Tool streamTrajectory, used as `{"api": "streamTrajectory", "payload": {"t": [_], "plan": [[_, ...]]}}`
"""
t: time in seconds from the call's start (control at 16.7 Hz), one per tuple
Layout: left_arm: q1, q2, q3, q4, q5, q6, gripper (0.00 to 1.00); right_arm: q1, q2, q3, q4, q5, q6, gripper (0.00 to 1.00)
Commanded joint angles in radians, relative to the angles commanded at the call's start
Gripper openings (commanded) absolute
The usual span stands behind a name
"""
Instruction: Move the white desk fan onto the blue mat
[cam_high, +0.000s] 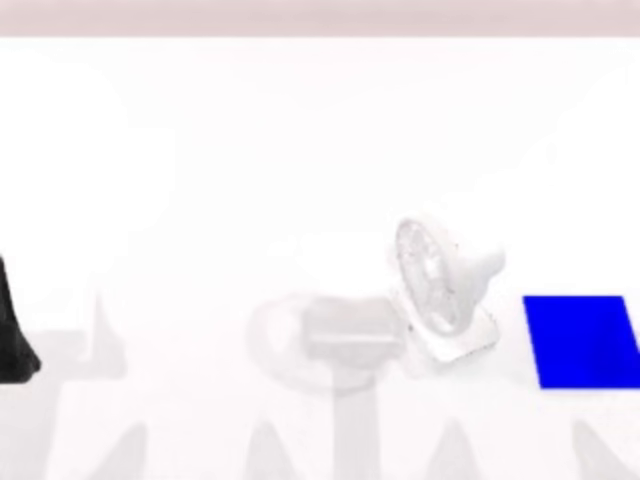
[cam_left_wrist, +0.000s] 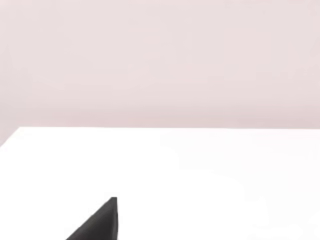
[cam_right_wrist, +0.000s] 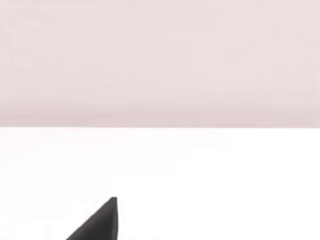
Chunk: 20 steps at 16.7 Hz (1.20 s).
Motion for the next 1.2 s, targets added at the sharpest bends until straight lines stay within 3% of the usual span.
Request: {"api": "streamTrajectory", "payload": {"t": [0.24,0.48,0.78,1.2], "plan": [[0.000,0.000,0.000,0.000,0.000,0.000,1.00,0.015,0.030,0.029,-0.030,-0.002,0.001,1.00],[0.000,0.000,0.000,0.000,0.000,0.000,1.00,0.088,0.218,0.208,-0.201,-0.005,0.012,1.00],[0.000,0.000,0.000,0.000,0.000,0.000,1.00,0.229,0.653,0.613,-0.537,-0.005,0.052,1.00],[0.000,0.000,0.000,0.000,0.000,0.000,1.00,0.453,1.380,1.334,-1.046,-0.005,0.141,1.00]]}}
